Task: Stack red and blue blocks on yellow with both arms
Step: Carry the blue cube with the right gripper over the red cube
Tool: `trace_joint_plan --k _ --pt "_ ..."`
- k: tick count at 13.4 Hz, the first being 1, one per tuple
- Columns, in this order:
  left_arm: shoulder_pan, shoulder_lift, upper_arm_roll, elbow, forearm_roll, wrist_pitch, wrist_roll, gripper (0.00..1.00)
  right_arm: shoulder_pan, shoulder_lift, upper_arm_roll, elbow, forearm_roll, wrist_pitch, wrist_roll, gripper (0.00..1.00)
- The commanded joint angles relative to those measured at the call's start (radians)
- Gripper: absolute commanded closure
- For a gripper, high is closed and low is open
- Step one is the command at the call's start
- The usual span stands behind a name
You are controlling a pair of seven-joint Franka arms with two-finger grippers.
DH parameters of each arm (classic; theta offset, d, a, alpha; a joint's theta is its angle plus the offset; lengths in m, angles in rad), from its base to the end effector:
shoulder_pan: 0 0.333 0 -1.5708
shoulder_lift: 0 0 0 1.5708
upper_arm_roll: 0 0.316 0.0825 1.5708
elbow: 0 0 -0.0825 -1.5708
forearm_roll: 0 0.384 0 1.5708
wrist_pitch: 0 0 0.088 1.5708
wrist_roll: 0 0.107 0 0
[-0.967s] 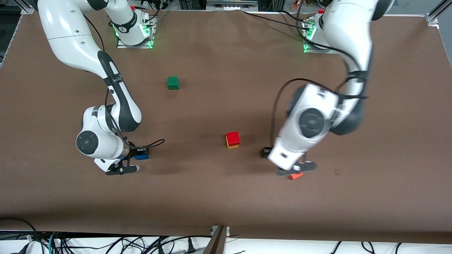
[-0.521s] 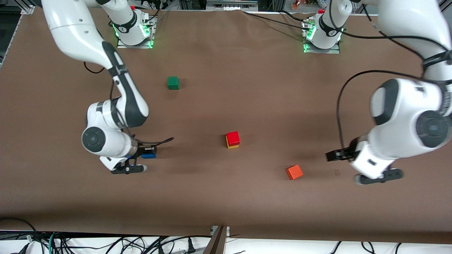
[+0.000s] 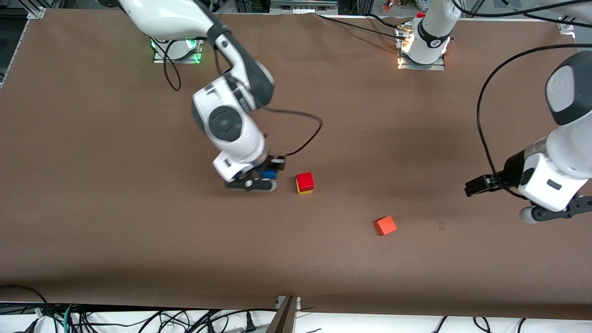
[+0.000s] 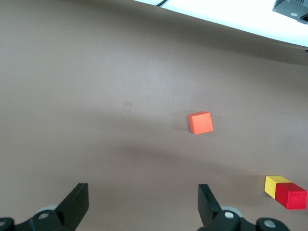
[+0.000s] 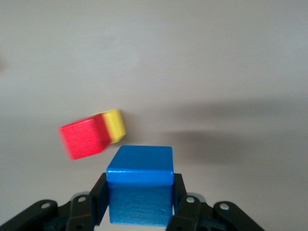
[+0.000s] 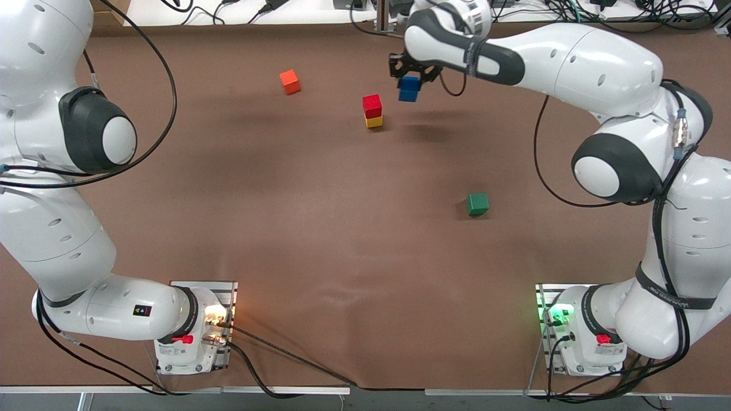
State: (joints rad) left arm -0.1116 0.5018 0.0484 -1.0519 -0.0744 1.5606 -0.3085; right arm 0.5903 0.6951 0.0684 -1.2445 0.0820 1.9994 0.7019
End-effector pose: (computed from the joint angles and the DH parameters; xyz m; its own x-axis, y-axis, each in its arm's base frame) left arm 0.6929 -0.0612 0.5534 0.9718 0.2358 -0.0085 0.2359 -0.9704 0.0509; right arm 0.5964 0.4514 0.3611 0.9954 -0.0899 -0.0331 -0.0935 -0.9872 -0.1291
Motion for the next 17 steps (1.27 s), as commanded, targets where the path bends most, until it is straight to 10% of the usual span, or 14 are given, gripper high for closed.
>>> trace_joint_plan --k 1,13,17 --pt "0.026 -0.049 -0.013 -0.019 0.011 -0.046 0.006 0.00 0.037 0.033 -0.001 0.045 0.005 0.036 0.053 0.70" --pt "0.044 -0.098 -0.012 -0.043 0.038 -0.152 0.092 0.00 0.079 0.187 -0.010 0.180 -0.016 0.194 0.061 0.70" --pt "0.082 -0.268 -0.015 -0.287 0.038 -0.122 0.152 0.00 0.077 0.193 -0.012 0.186 -0.019 0.200 0.036 0.70"
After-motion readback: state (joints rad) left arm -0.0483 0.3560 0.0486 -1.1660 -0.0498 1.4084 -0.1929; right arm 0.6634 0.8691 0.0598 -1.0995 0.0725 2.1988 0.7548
